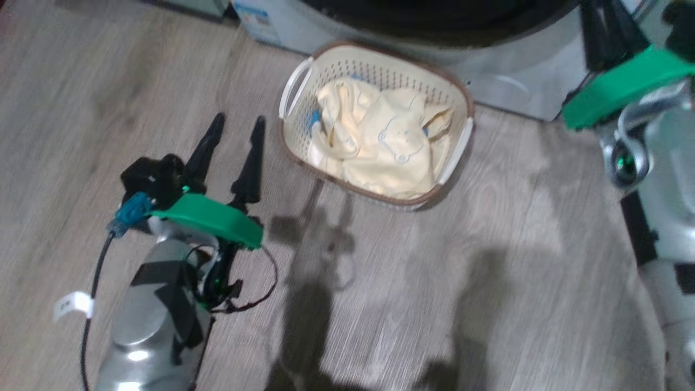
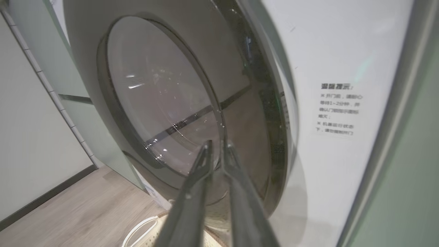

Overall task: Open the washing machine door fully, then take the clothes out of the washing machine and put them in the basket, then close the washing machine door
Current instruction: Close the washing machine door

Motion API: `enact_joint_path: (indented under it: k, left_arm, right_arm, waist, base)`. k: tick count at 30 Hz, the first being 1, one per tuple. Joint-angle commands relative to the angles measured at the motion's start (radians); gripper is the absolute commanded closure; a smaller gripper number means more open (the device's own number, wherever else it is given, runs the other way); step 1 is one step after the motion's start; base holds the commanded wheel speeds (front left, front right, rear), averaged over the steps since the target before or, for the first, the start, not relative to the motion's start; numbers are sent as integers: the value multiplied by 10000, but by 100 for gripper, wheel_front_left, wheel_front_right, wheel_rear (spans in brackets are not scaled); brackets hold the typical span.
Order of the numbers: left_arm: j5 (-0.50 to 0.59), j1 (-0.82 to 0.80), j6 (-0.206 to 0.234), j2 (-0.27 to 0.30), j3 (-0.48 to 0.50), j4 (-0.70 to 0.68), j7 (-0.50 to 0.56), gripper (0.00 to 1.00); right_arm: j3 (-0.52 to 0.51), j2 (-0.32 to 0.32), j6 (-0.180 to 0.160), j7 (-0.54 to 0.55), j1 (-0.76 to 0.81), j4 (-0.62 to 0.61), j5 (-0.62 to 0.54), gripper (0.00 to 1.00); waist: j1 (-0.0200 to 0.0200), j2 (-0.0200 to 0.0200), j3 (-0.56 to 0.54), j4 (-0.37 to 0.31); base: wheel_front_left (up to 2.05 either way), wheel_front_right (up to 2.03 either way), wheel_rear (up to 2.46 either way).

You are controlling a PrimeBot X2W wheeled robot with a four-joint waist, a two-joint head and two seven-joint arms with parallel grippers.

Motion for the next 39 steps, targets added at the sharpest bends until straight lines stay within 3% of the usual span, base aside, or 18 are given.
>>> enact_joint_path:
  k: [1,2,9,20,32,39]
  left_arm:
    - [-134,77,-8,547,404,-62,-61,0]
    - [-169,91,-8,670,397,65,-61,0]
    - [-294,127,-8,1506,329,741,-61,0]
    - [-750,429,-8,2202,475,1176,-61,0]
    - [-1133,1512,-8,2603,643,905,-61,0]
    - [-1199,2001,-8,2746,671,1091,-61,0]
  right_arm:
    - [42,197,-34,-65,252,-469,57,27]
    - [-61,197,-34,-65,486,-506,100,0]
    - [-623,197,-34,-65,2015,-890,173,0]
    - [-1662,197,-34,-65,4337,-2373,-22,0]
    - [-2736,197,-34,-65,7062,-4209,-362,0]
    - [-3171,197,-34,-65,8150,-5091,-402,0]
  waist:
    - [1,-1,-635,-261]
    - [1,-1,-811,-318]
    - [1,-1,-1914,-797]
    - [1,-1,-2918,-1653]
    - [1,-1,-3766,-2604]
    - [1,-1,-4118,-2804]
  base:
    - [0,0,0]
    - [0,0,0]
    - [0,0,0]
    - [0,0,0]
    - [0,0,0]
    - [0,0,0]
